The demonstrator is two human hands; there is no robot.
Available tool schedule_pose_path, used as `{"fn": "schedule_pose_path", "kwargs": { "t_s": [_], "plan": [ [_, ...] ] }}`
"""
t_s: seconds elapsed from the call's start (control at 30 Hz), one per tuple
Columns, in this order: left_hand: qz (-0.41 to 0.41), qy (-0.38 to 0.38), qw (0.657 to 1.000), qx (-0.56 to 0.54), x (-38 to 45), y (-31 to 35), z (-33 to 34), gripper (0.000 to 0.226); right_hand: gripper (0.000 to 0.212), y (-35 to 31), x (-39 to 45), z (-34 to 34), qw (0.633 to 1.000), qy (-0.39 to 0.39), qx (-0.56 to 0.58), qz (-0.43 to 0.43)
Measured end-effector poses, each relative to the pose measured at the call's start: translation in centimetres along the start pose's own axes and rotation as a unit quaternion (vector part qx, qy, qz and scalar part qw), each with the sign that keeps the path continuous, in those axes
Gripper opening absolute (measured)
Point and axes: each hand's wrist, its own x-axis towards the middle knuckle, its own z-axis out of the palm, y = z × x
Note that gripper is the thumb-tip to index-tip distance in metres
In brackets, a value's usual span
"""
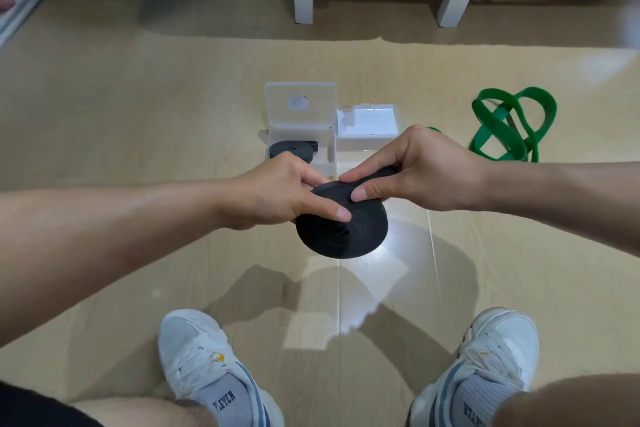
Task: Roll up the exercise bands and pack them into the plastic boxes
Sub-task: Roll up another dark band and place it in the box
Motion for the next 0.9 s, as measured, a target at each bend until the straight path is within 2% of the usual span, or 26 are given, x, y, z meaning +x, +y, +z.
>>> {"fn": "schedule_pose_path", "kwargs": {
  "t_s": [0.13,0.23,0.33,0.5,0.7,0.9],
  "plan": [
    [0.006,0.005,1.000,0.014,-0.2,-0.8,0.2,0.020,0.024,0.3,-0.2,-0.1,0.999,-0.017,0.029,0.014],
    [0.000,0.006,1.000,0.013,-0.5,-1.3,0.1,0.014,0.019,0.6,-0.5,-0.2,0.998,-0.021,0.057,0.026],
    [0.005,0.013,1.000,-0.006,-0.6,-1.1,0.0,0.012,0.020,0.8,-0.5,-0.3,0.998,-0.005,0.059,0.033],
    [-0.004,0.022,0.997,-0.068,-0.3,-0.9,-0.1,0.025,0.026,1.2,-0.4,0.4,0.989,0.031,0.140,0.043],
    [-0.019,0.036,0.994,-0.100,-0.2,-0.9,-0.1,0.019,0.033,1.7,-0.6,1.0,0.980,0.046,0.184,0.058],
    [-0.046,0.027,0.979,-0.198,-0.1,-0.9,0.1,0.036,0.027,2.1,-0.3,1.6,0.942,0.066,0.315,0.093]
  ]
}}
